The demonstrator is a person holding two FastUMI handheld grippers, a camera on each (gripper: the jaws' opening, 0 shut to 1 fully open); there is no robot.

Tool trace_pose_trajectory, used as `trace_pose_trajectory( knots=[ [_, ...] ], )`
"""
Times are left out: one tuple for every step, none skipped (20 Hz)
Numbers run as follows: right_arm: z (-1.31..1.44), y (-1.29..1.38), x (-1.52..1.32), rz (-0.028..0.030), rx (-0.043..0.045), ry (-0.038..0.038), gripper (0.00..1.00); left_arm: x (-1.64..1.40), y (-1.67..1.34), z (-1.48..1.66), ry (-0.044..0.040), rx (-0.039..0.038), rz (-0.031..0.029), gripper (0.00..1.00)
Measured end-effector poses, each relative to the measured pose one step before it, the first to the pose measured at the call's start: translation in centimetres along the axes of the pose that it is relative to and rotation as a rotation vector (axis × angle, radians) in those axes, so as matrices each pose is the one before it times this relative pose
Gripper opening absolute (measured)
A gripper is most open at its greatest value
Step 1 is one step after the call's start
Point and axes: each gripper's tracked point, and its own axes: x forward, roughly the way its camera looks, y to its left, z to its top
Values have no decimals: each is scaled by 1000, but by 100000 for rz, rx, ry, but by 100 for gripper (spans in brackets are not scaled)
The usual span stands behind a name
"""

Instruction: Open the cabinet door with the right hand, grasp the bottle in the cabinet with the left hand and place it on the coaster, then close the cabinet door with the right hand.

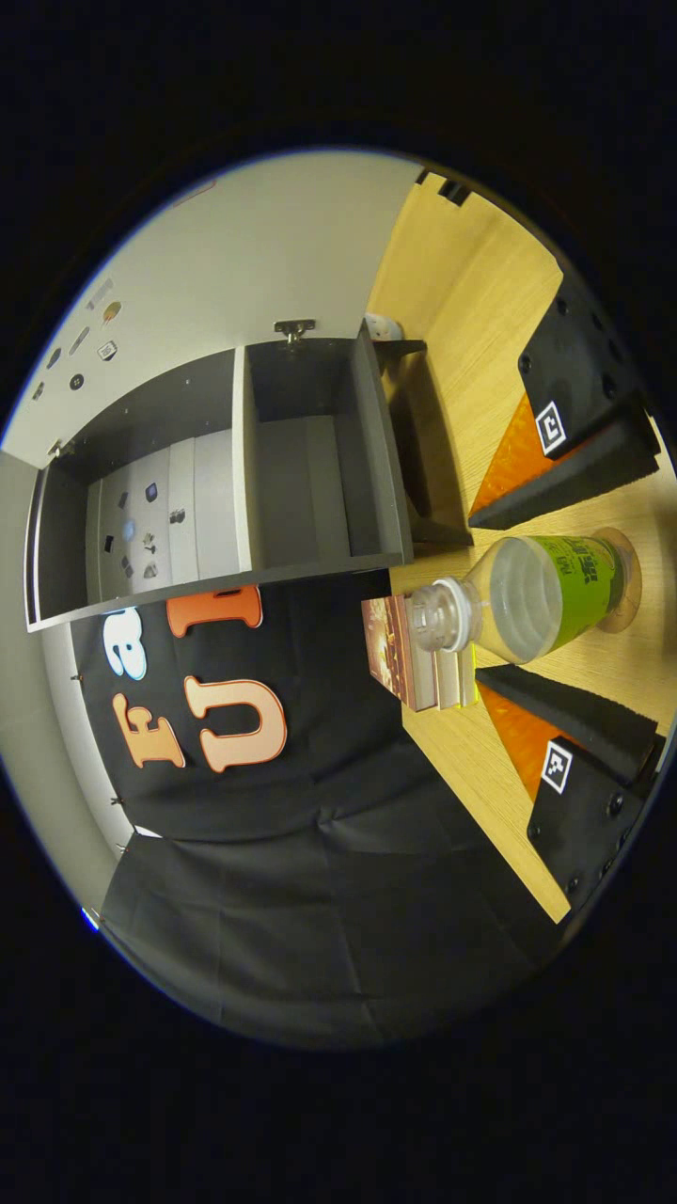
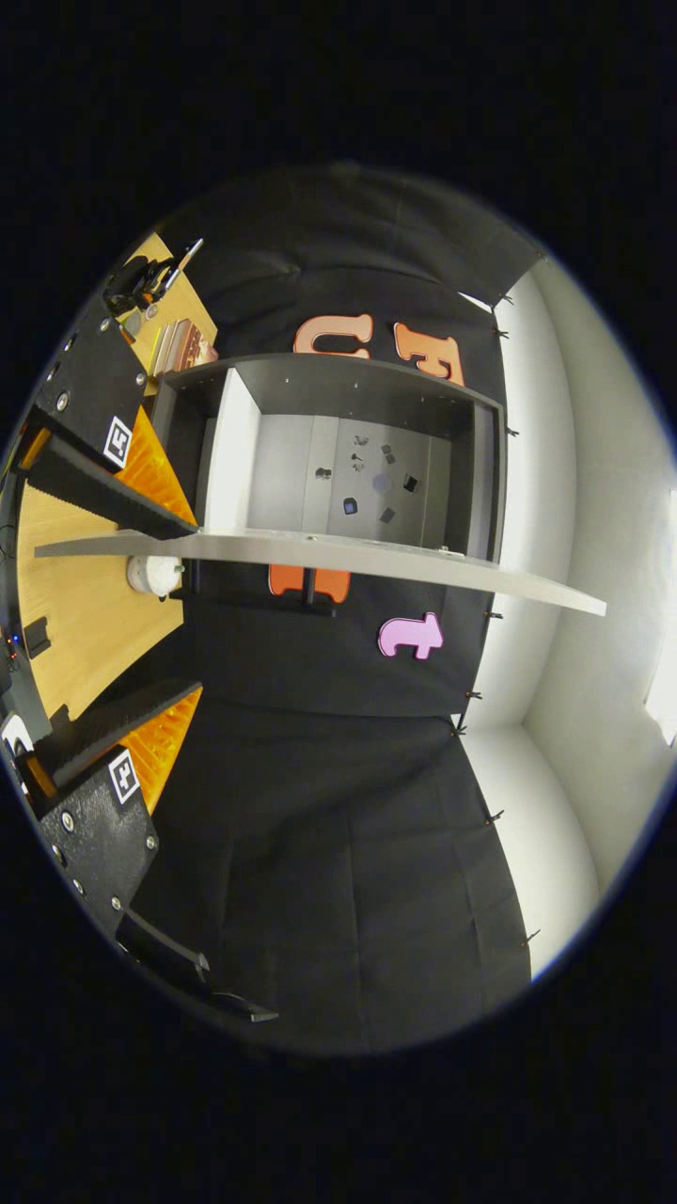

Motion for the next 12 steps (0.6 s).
trace_pose_trajectory(
  knots=[
    [537, -507, 416, 616, 164, -1414, 93, -230, 59, 911, -310, -975, 183, 95],
    [423, -178, 540, 1818, 86, -1286, 93, -144, -262, 941, -322, -1194, -547, 95],
    [384, -262, 672, 1630, -271, -1464, 93, -71, -408, 582, 606, -1638, -658, 94],
    [208, -76, 828, 1992, -216, -592, 97, -40, -5, 537, 1531, -1468, 506, 95],
    [189, 146, 624, 2475, 164, -738, 93, -317, 414, 772, -76, -1167, 1864, 95],
    [394, 41, 676, 1471, -355, -1201, 97, -201, 198, 1461, -1683, -968, 1265, 97],
    [284, -664, 739, 169, -567, -1620, 92, -363, -7, 978, -1700, -80, 1317, 95],
    [158, -470, 614, 653, 405, -544, 92, -209, -123, 1087, -1142, 438, 376, 95],
    [11, -10, 440, 1862, 1463, -474, 92, -171, -186, 865, -918, 844, 500, 95],
    [56, 118, 150, 2974, 1564, -485, 92, -155, -140, 993, -1147, 346, 45, 95],
    [-281, 241, -4, 3523, 1078, 175, 92, -249, -208, 831, -767, 32, -458, 95],
    [-392, 212, -16, 3506, 86, 420, 92, -196, -227, 866, -752, 215, -33, 95]
  ],
)
